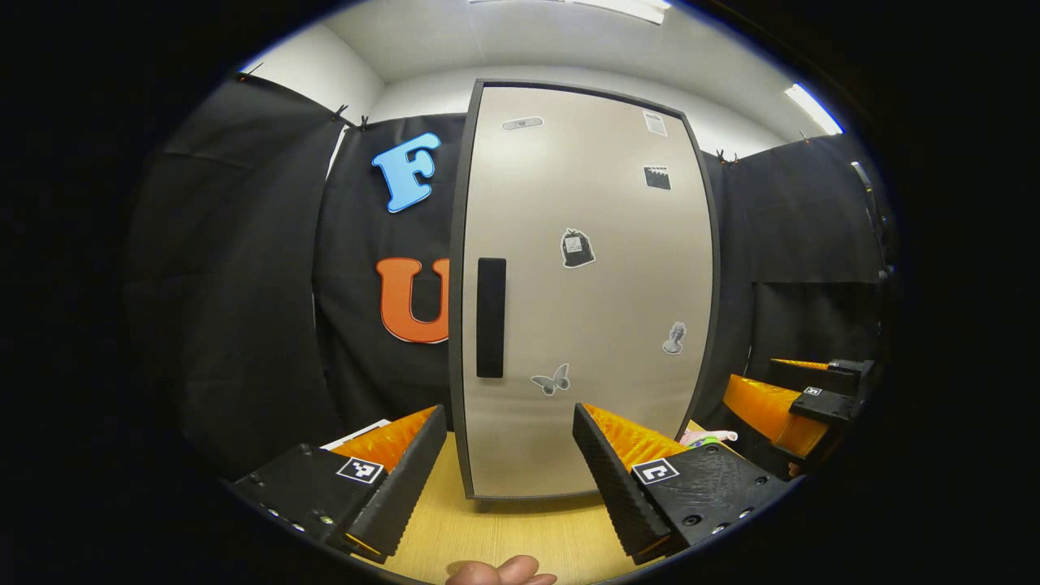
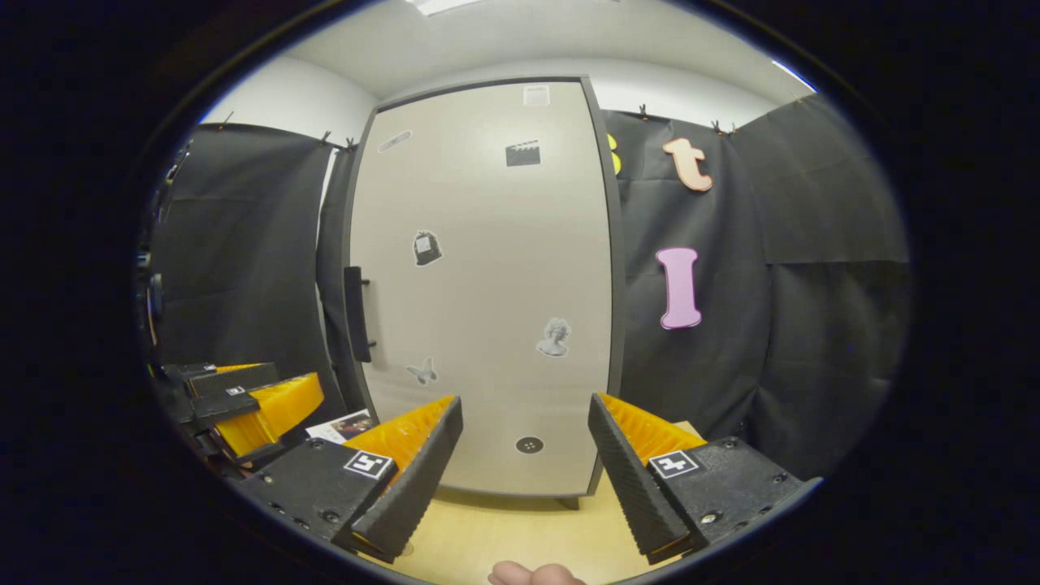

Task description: Open the cabinet door with the right hand, grasp the bottle in the cabinet with the left hand and place it on the coaster, then close the cabinet door with the right hand.

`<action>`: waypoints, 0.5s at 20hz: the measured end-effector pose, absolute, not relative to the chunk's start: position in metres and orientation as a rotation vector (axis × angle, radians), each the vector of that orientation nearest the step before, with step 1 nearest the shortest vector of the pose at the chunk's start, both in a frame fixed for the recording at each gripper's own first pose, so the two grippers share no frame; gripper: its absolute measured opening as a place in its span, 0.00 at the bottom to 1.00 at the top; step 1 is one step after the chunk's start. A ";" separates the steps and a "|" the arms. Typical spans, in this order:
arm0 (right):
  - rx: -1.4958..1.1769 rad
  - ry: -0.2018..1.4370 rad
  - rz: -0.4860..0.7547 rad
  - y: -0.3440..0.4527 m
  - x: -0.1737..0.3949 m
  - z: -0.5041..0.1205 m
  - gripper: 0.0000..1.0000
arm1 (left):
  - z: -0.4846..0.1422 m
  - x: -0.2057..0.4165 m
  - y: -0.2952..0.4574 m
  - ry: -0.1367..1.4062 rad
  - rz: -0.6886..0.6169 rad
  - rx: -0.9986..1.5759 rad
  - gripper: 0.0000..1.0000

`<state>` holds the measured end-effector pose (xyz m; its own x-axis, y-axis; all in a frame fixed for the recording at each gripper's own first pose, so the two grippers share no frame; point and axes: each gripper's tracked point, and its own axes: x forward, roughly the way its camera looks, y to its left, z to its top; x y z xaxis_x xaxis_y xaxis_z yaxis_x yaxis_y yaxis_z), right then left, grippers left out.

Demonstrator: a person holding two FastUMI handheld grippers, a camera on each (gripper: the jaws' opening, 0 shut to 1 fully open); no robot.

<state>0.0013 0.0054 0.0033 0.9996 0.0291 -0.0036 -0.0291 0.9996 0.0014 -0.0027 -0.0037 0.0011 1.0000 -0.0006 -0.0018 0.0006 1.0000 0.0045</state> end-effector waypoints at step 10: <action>-0.024 -0.021 0.111 0.037 0.023 0.017 1.00 | -0.001 -0.025 0.007 -0.008 0.007 0.014 0.95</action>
<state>0.0231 0.0370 0.0171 0.9937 0.1106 0.0195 -0.1101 0.9936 -0.0254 -0.0251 0.0070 -0.0008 0.9999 0.0069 0.0080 -0.0070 0.9999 0.0143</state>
